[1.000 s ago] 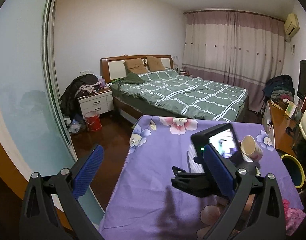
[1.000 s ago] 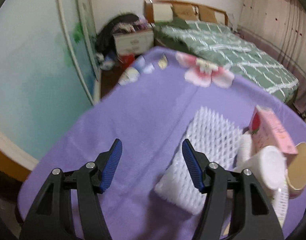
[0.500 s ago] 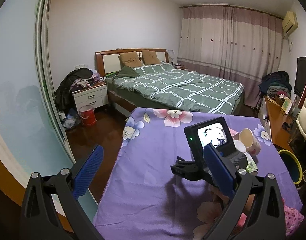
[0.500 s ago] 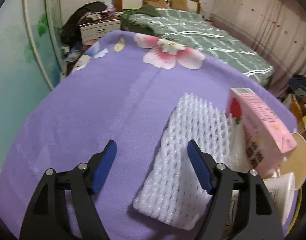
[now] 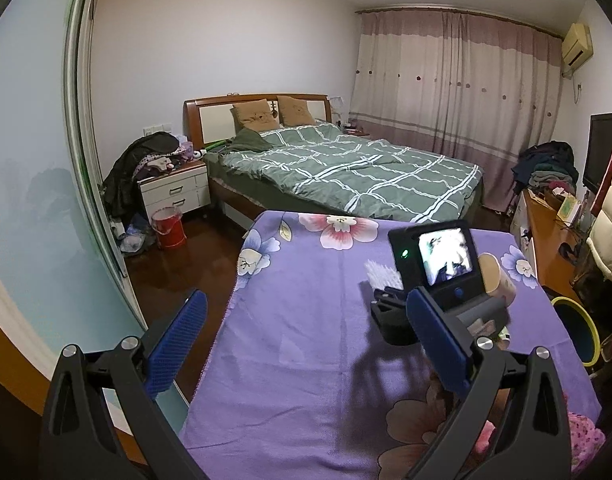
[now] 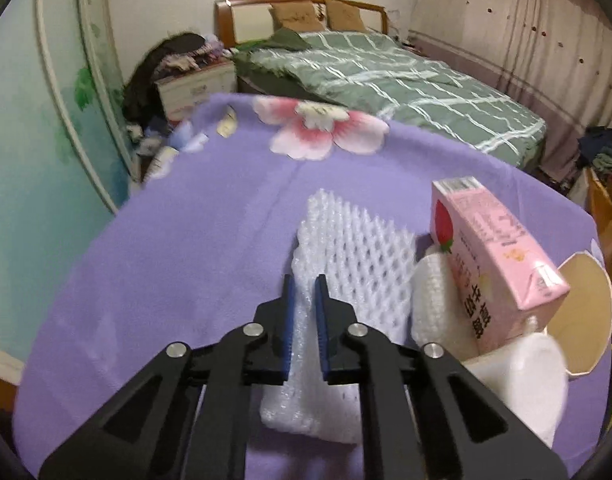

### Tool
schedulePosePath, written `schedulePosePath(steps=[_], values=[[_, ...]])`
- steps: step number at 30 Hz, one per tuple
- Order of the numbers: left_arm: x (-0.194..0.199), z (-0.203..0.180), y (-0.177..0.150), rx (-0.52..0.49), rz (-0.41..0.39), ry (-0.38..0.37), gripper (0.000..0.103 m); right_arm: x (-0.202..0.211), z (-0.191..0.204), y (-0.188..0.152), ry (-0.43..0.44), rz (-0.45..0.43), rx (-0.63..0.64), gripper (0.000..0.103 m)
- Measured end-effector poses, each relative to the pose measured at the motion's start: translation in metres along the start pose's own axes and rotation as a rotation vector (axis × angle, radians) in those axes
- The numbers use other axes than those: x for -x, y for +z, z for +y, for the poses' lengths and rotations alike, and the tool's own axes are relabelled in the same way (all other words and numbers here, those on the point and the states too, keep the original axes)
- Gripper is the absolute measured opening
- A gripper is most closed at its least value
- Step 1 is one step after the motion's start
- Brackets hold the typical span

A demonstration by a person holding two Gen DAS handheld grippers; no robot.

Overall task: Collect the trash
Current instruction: 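Grasp the white foam net with the right gripper and lift it, then carry the foam net over the bin and open the right gripper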

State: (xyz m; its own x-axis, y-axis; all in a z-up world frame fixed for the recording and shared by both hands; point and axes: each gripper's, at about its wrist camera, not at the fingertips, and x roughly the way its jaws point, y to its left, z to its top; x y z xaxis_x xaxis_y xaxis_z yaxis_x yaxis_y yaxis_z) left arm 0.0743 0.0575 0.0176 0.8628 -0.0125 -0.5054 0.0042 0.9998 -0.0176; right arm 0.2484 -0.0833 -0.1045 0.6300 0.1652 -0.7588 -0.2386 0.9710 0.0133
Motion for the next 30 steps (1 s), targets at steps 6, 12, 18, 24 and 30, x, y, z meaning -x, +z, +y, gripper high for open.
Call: schedulePosePath(steps=[6, 12, 18, 24, 30], values=[[-0.001, -0.003, 0.0, -0.006, 0.004, -0.009, 0.098, 0.048, 0.002, 0.013, 0.092, -0.094, 0.005, 0.01], [-0.002, -0.005, -0.001, -0.011, 0.005, -0.02, 0.098, 0.097, -0.026, 0.019, 0.121, -0.185, -0.015, 0.01], [-0.01, -0.012, -0.004, -0.009, 0.018, -0.047, 0.098, 0.146, -0.09, 0.01, 0.094, -0.261, -0.102, 0.01], [-0.03, -0.037, -0.01, -0.029, 0.057, -0.099, 0.098, 0.189, -0.165, -0.02, 0.014, -0.328, -0.212, 0.01], [-0.055, -0.074, -0.015, -0.056, 0.105, -0.16, 0.098, 0.211, -0.248, -0.063, -0.105, -0.334, -0.351, 0.01]])
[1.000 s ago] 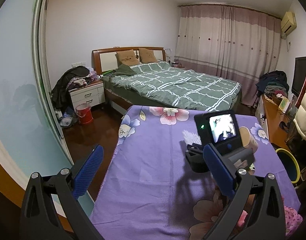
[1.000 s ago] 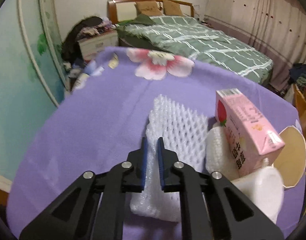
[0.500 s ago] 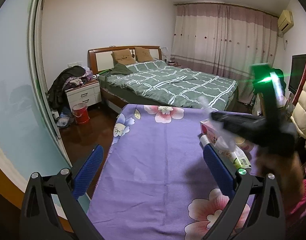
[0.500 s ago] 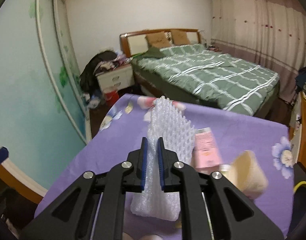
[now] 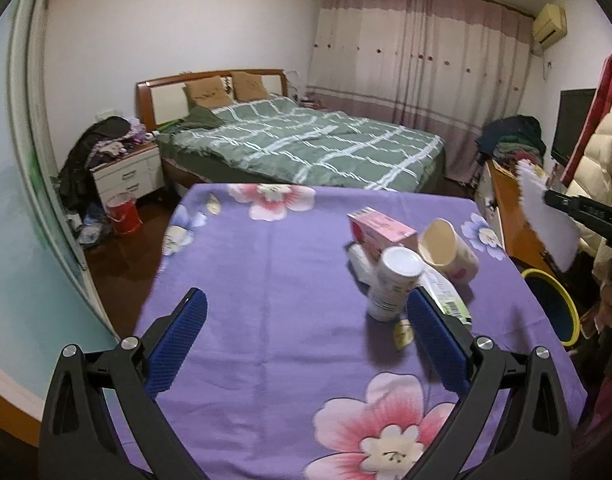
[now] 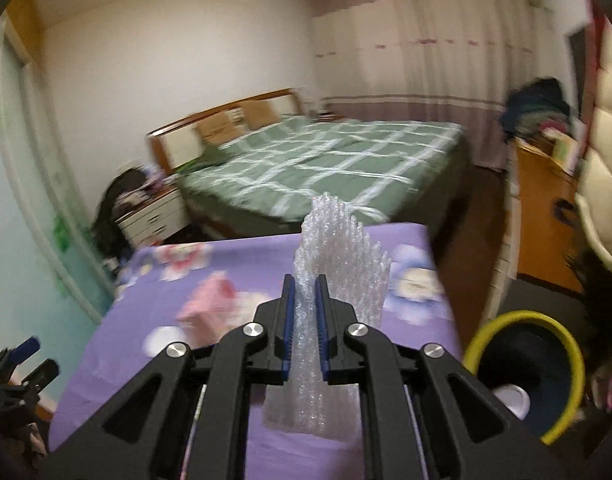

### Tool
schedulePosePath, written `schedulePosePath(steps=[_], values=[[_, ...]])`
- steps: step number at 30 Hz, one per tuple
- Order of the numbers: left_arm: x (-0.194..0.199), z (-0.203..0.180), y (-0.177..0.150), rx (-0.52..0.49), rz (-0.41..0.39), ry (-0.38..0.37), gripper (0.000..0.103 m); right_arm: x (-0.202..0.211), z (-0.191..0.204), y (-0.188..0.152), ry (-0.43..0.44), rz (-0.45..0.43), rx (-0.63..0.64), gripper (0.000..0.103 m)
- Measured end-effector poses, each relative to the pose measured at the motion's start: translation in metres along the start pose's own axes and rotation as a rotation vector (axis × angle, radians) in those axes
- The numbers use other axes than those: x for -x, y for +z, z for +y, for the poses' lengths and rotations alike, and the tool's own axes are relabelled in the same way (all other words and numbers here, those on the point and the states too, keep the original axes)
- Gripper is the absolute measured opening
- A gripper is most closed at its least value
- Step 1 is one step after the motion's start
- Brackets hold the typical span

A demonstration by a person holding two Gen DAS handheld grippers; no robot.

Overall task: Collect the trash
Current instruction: 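Carry the foam net over the bin and open the right gripper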

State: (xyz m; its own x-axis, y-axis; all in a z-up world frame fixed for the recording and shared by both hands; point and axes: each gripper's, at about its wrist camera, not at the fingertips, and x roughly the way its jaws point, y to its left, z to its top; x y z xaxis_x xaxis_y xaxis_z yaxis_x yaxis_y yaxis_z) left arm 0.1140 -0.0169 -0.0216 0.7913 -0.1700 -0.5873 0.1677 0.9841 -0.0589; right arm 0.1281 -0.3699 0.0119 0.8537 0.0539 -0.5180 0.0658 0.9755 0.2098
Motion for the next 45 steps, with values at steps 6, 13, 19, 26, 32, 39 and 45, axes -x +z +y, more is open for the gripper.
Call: schedulePosePath(steps=[6, 13, 19, 26, 32, 39, 45], values=[[-0.023, -0.031, -0.005, -0.031, 0.033, -0.041, 0.098, -0.002, -0.093, -0.016, -0.198, -0.009, -0.145, 0.01], [-0.045, -0.052, -0.012, -0.066, 0.072, -0.052, 0.098, -0.028, -0.168, -0.051, -0.354, 0.043, -0.257, 0.01], [-0.058, -0.059, -0.012, -0.067, 0.091, -0.056, 0.098, -0.039, -0.198, -0.066, -0.436, 0.078, -0.313, 0.013], [-0.065, -0.07, -0.016, -0.084, 0.106, -0.073, 0.098, -0.039, -0.202, -0.069, -0.464, 0.069, -0.327, 0.022], [-0.067, -0.072, -0.018, -0.079, 0.113, -0.076, 0.098, -0.04, -0.2, -0.069, -0.457, 0.062, -0.329, 0.023], [-0.081, -0.077, -0.023, -0.085, 0.134, -0.087, 0.098, -0.043, -0.173, -0.071, -0.404, 0.046, -0.287, 0.029], [-0.101, -0.083, -0.022, -0.087, 0.142, -0.105, 0.098, -0.049, -0.154, -0.074, -0.396, 0.034, -0.219, 0.033]])
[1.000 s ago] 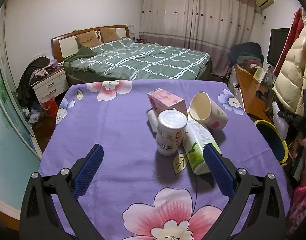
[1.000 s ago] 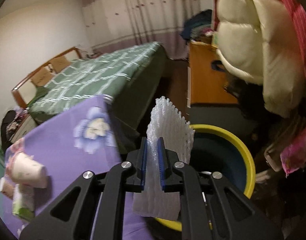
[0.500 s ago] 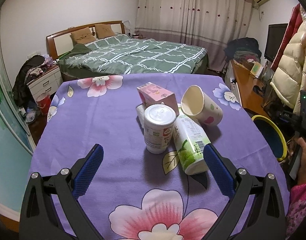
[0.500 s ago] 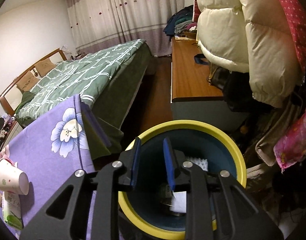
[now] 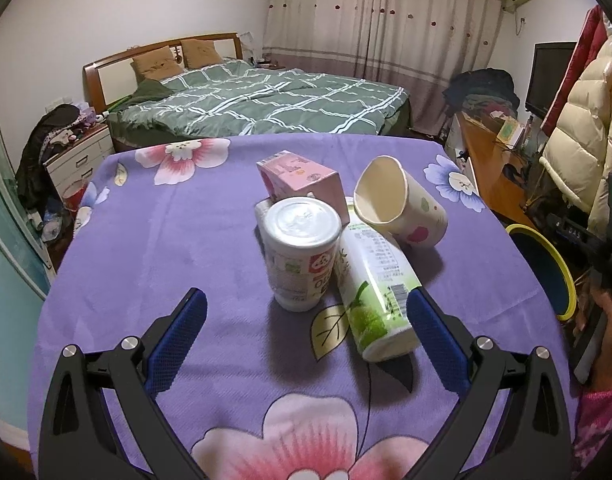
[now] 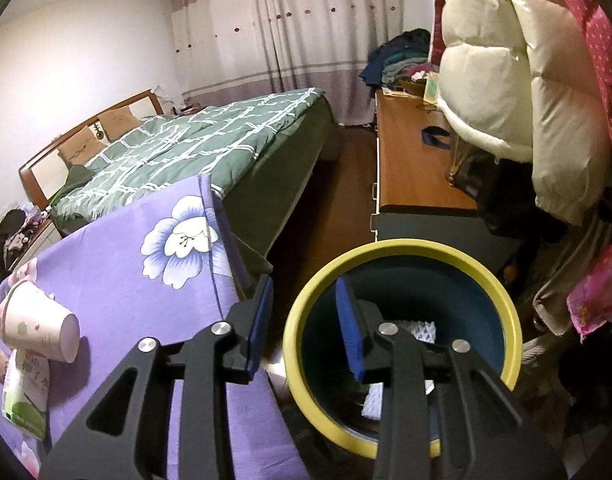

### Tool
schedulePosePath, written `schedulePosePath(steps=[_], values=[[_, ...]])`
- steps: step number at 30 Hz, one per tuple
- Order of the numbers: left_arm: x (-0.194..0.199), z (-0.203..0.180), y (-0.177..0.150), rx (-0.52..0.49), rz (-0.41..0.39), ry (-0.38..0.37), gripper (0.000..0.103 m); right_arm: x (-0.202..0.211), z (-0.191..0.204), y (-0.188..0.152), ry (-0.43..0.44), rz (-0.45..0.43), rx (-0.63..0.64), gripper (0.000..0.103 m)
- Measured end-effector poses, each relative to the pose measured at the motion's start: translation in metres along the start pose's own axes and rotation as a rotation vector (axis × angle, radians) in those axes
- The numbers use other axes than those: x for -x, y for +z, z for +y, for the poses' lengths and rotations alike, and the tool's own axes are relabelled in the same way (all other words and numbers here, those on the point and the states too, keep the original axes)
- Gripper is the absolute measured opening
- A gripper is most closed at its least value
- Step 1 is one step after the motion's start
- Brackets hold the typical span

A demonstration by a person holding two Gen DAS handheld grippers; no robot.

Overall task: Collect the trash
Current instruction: 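Carry the foam net over the bin and open the right gripper, then grasp the white lidded cup with the left gripper and lift it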

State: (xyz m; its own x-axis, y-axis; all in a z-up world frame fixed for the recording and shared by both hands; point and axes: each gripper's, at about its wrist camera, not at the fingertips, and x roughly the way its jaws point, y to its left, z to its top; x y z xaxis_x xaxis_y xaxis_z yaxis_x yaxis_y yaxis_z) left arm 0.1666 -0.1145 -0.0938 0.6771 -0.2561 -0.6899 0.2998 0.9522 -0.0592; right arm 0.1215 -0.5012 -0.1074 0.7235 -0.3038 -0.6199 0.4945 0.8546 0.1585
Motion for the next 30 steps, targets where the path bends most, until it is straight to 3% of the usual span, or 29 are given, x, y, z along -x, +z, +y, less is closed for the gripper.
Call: schedulePosePath(steps=[10, 22, 27, 30], values=[[-0.037, 0.001, 0.015, 0.008, 0.021, -0.019, 0.097, -0.005, 0.0, -0.003, 0.013, 0.004, 0.004, 0.039], [-0.065, 0.023, 0.027, 0.068, 0.026, 0.044, 0.076, -0.008, 0.003, -0.004, 0.015, 0.017, 0.013, 0.045], [-0.07, 0.025, 0.027, 0.065, 0.013, 0.048, 0.074, -0.008, 0.002, -0.004, 0.017, 0.029, 0.011, 0.045], [-0.071, 0.025, 0.026, 0.056, 0.006, 0.04, 0.06, -0.008, 0.002, -0.003, 0.018, 0.03, 0.011, 0.045]])
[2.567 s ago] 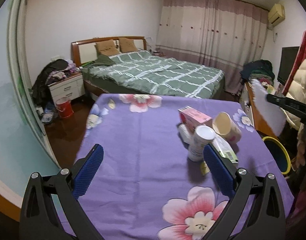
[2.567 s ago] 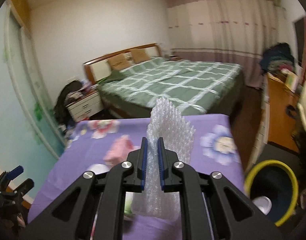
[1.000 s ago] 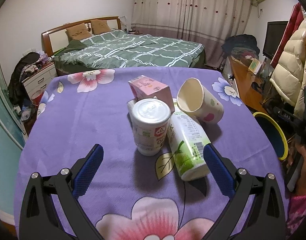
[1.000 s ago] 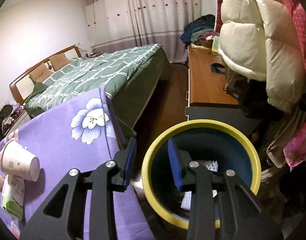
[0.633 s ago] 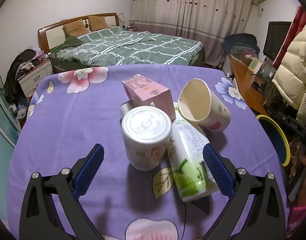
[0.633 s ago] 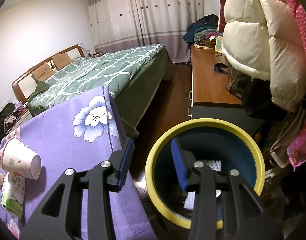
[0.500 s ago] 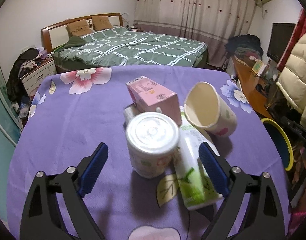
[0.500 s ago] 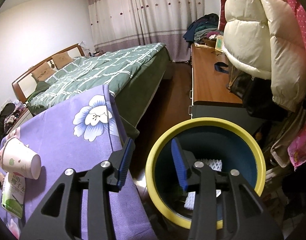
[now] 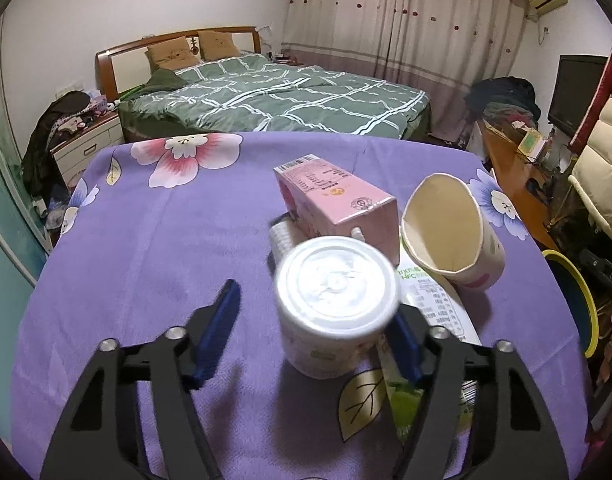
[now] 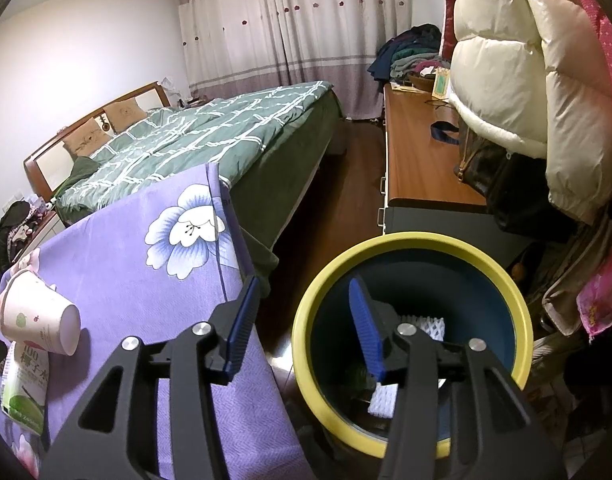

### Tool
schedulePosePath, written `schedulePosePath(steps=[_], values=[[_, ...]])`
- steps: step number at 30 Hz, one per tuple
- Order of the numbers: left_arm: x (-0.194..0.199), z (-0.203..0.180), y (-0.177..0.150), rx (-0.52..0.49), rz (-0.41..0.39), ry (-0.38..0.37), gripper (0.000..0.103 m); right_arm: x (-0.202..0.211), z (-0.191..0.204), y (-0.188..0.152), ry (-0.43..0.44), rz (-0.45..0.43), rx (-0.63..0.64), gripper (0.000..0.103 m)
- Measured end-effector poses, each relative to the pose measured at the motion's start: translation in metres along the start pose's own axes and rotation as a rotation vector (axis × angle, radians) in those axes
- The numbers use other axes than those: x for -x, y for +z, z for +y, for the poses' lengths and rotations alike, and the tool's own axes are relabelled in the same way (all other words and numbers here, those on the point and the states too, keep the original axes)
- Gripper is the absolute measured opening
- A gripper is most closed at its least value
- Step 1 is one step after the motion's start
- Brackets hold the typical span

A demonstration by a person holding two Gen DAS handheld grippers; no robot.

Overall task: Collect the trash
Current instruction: 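Grasp the white lidded cup with the left gripper and lift it, then move the white lidded cup over the bin and open the left gripper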

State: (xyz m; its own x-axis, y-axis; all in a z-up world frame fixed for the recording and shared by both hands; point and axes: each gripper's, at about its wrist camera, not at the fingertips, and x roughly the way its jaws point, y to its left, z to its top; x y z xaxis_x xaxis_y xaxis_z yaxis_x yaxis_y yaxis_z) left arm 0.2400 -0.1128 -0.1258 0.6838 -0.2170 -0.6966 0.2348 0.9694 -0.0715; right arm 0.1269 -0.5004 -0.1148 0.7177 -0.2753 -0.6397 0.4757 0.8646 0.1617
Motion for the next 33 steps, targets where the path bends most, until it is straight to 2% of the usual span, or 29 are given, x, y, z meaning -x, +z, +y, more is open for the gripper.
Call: schedulePosePath(steps=[1, 2, 10, 15, 17, 21, 25, 33], values=[[0.0, 0.0, 0.0, -0.004, 0.001, -0.008, 0.05, 0.0, 0.0, 0.0, 0.0, 0.001, 0.0, 0.045], [0.003, -0.002, -0.001, -0.005, 0.0, -0.008, 0.047, 0.0, -0.001, 0.0, 0.0, 0.001, 0.0, 0.045], [0.028, 0.004, 0.0, 0.018, -0.014, -0.014, 0.047, 0.002, 0.002, -0.001, 0.005, -0.01, 0.008, 0.045], [0.055, -0.015, 0.007, -0.029, -0.041, -0.045, 0.047, 0.019, -0.007, -0.001, 0.052, -0.032, 0.006, 0.045], [0.066, -0.03, 0.011, -0.054, -0.054, -0.074, 0.047, 0.029, -0.015, -0.002, 0.045, -0.041, 0.012, 0.045], [0.079, -0.066, 0.018, -0.11, -0.068, -0.158, 0.047, 0.054, -0.036, -0.007, 0.002, -0.067, 0.026, 0.054], [0.085, -0.123, 0.026, -0.192, -0.07, -0.272, 0.047, 0.073, -0.061, -0.01, -0.046, -0.08, 0.027, 0.054], [0.069, -0.248, 0.031, -0.358, -0.027, -0.396, 0.047, 0.099, -0.102, -0.021, -0.094, -0.095, 0.005, 0.055]])
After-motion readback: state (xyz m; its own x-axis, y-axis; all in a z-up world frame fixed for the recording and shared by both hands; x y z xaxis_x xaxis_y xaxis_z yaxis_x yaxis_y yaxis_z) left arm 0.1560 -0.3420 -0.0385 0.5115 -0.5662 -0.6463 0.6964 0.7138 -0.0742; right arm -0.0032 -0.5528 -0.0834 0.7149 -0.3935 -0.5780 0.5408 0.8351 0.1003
